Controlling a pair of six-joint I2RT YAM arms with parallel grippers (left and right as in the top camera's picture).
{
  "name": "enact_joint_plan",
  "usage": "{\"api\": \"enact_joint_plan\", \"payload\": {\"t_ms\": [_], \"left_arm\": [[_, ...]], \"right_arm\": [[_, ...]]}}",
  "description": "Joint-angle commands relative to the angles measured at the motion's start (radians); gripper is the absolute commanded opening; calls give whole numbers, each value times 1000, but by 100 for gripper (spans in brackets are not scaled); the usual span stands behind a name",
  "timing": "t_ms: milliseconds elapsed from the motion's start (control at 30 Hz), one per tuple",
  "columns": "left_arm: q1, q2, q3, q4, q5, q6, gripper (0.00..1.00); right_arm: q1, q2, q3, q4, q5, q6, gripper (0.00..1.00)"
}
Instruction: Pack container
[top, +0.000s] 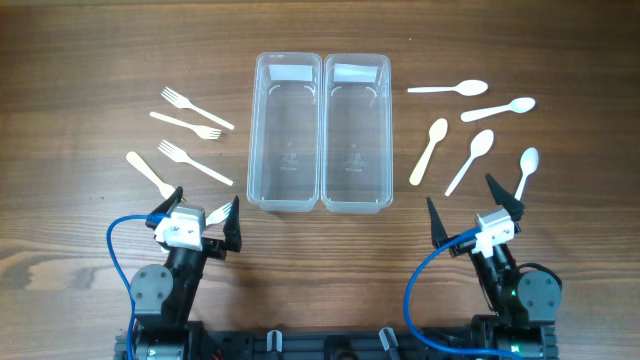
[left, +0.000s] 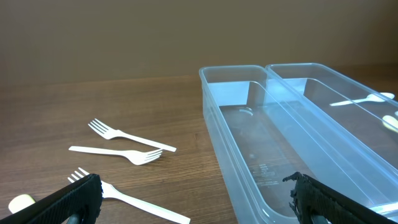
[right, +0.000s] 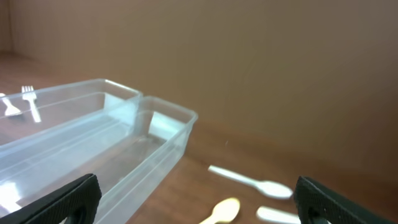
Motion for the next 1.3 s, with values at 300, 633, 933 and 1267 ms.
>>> {"api": "enact_joint_plan", "payload": {"t_ms": [300,633,933,1267], "left_arm": [[-5,3,-10,3,-3,15,100],[-5,3,-10,2,-3,15,100],[-5,3,-10,3,-3,15,100],[-5,3,-10,2,-3,15,100]], "right_arm": [[8,188,105,221,344,356,100],[6,1067,924,-33,344,314,100],[5,1389,1171,-128,317,463,100],[-45,1584,1171,-665,557,810,100]]}}
